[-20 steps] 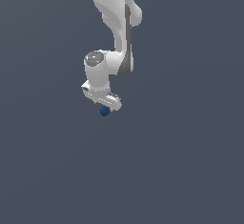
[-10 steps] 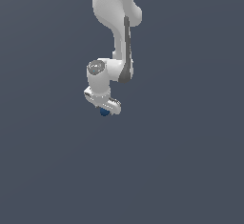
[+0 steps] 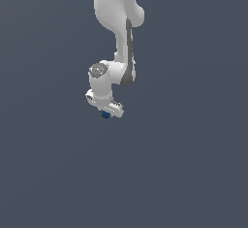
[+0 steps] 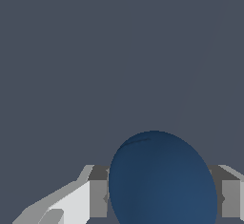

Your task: Pick up the object and move it to a goal position.

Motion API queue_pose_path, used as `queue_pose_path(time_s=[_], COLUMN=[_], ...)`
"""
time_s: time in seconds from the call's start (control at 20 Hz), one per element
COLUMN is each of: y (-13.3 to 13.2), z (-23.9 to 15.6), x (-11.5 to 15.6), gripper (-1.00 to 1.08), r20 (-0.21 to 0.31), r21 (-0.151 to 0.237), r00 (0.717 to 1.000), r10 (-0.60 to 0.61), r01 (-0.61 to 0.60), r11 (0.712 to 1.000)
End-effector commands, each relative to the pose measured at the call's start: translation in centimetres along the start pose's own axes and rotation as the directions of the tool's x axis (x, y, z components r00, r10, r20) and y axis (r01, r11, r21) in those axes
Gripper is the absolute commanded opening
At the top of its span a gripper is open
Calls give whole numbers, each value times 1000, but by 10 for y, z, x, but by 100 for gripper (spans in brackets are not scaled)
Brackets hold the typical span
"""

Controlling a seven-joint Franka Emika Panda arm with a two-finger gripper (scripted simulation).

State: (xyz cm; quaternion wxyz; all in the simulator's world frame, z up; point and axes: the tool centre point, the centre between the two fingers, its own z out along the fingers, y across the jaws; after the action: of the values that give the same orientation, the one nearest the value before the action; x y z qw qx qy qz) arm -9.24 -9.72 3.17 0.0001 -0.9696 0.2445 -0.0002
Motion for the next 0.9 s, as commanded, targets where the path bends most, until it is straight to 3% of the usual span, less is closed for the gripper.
queue_pose_path(time_s=[0.0,0.45,0.85], y=[0,-8,-59], z=[1,0,-3], x=[0,0,0], gripper=[-100,-100,-100], r20=[0,0,0], r21=[0,0,0], r00=[1000,1000,1000], r10=[1,0,0], r01=[-1,0,0], r11=[1000,1000,1000])
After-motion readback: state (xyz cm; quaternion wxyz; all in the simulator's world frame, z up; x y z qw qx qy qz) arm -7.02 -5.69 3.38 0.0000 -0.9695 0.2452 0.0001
